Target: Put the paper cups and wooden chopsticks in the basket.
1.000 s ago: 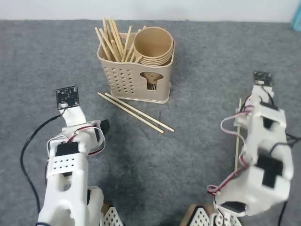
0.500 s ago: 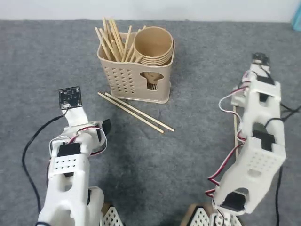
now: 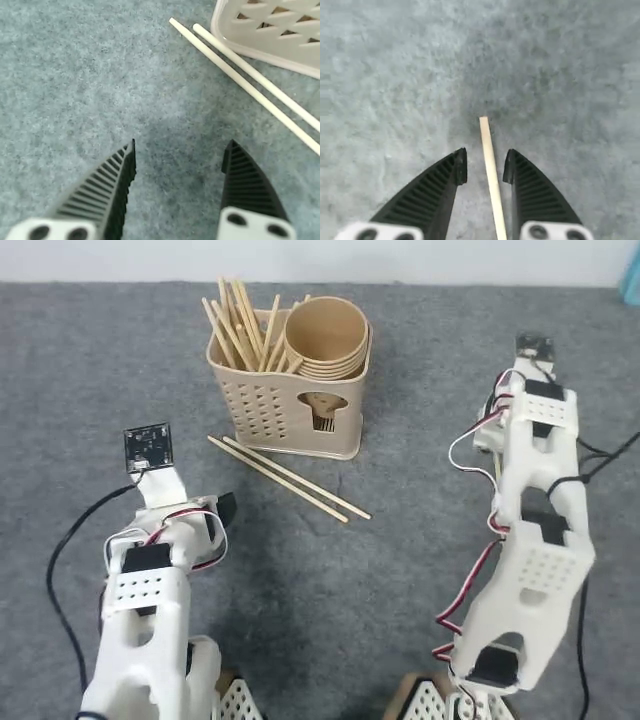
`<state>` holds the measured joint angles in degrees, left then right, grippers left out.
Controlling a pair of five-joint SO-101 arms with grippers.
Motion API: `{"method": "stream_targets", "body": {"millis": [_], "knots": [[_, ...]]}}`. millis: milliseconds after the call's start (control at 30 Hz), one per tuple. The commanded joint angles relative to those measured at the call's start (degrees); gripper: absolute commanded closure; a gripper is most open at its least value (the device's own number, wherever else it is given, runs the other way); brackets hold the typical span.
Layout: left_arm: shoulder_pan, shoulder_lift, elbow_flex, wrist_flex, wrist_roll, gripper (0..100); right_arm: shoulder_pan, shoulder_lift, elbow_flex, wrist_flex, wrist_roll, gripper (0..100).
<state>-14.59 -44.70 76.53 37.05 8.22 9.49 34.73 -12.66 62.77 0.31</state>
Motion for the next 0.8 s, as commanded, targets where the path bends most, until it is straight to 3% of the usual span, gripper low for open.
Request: {"method": "stream_targets", "body": {"millis": [0,133,433,767], "knots": [[0.53,-1.14,-0.31,-1.23,-0.70,74,-0.57,2.24,-3.16,-3.74,-0.62,88.7],[0.53,-1.14,-0.31,-1.23,-0.70,74,-0.22,4.88,-6.07,-3.21,-0.62,99.2],[0.53,-1.14,-0.40,-1.23,-0.70,74,-0.04,0.92,-8.44,8.22,-0.70,99.1],[0.53,-1.14,-0.40,-1.32,-0.70,74,0.13,-21.32,-8.97,28.53,-0.88,99.1]]}}
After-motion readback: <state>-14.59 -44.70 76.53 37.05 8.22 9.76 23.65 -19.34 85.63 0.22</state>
